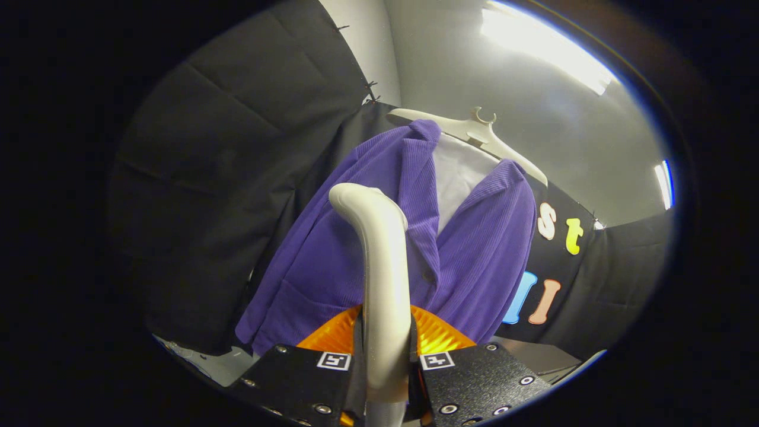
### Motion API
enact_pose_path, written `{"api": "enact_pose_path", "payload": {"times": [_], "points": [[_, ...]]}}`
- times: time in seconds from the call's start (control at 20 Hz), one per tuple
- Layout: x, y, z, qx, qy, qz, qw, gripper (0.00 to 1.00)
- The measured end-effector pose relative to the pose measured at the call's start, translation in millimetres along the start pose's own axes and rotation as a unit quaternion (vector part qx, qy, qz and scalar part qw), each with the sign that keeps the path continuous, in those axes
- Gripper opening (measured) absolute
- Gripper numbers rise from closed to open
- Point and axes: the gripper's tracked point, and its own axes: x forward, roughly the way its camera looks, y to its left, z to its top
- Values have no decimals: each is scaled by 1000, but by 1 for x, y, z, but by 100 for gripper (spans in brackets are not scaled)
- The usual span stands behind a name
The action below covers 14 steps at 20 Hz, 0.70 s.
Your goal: Iron the clothes twice with a garment steamer, once on the left side and once on the right side.
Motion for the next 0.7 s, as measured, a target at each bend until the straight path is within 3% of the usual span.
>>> {"api": "enact_pose_path", "payload": {"times": [0.7], "points": [[-40,53,-117,-57,91,68,992,28]]}}
